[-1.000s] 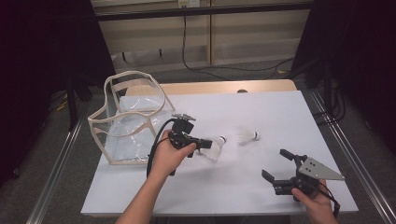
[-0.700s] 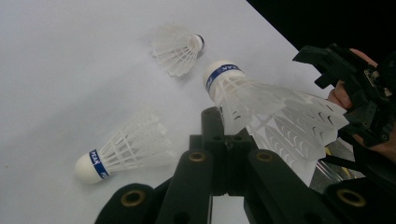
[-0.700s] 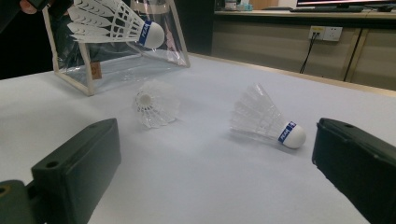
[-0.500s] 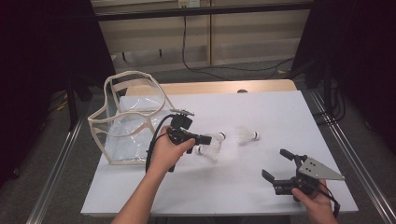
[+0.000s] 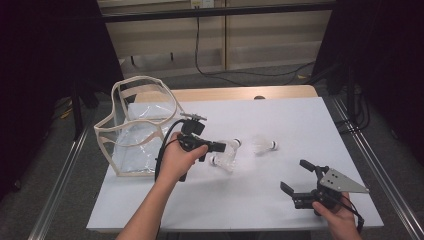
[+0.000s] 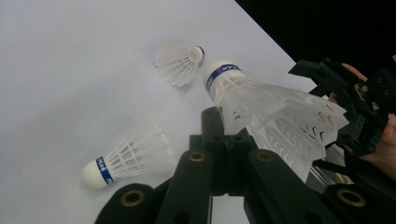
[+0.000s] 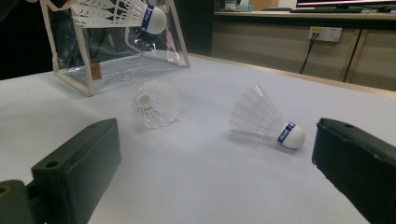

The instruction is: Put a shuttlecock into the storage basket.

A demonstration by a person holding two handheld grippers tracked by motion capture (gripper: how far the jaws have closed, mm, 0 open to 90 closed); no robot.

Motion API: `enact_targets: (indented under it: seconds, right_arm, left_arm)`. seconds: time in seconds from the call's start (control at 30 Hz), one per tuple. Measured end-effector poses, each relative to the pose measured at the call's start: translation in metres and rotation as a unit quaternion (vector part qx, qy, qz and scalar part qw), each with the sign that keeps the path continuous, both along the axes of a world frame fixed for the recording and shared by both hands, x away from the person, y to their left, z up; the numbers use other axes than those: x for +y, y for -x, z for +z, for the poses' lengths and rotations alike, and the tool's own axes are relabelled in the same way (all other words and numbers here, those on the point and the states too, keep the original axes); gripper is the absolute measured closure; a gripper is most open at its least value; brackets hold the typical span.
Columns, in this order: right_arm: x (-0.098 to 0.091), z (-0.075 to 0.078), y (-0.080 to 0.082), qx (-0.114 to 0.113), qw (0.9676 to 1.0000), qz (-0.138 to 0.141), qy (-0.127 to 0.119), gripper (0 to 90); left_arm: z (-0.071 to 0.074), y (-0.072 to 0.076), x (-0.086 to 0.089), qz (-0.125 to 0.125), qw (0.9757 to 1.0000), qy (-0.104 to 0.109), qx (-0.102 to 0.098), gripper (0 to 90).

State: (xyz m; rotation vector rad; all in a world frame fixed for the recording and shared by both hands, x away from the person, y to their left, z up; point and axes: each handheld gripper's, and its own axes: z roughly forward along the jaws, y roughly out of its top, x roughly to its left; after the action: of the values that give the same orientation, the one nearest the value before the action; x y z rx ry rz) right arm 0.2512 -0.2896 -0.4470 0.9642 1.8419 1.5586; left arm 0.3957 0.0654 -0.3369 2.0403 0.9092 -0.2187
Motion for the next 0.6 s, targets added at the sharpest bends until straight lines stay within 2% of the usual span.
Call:
enact_targets:
  seconds: [0.4, 0.6]
  right_arm:
    - [0.000, 0.000, 0.000, -0.001, 1.0000, 0.000, 0.001, 0.8]
    - [-0.001, 0.000, 0.000, -0.001, 1.0000, 0.000, 0.000, 0.8]
  left_arm:
    - [0.015, -0.006, 0.002, 0.002, 1.0000, -0.001, -0.001, 90.0]
    - [0.018, -0.009, 0.002, 0.004, 1.0000, -0.005, 0.001, 90.0]
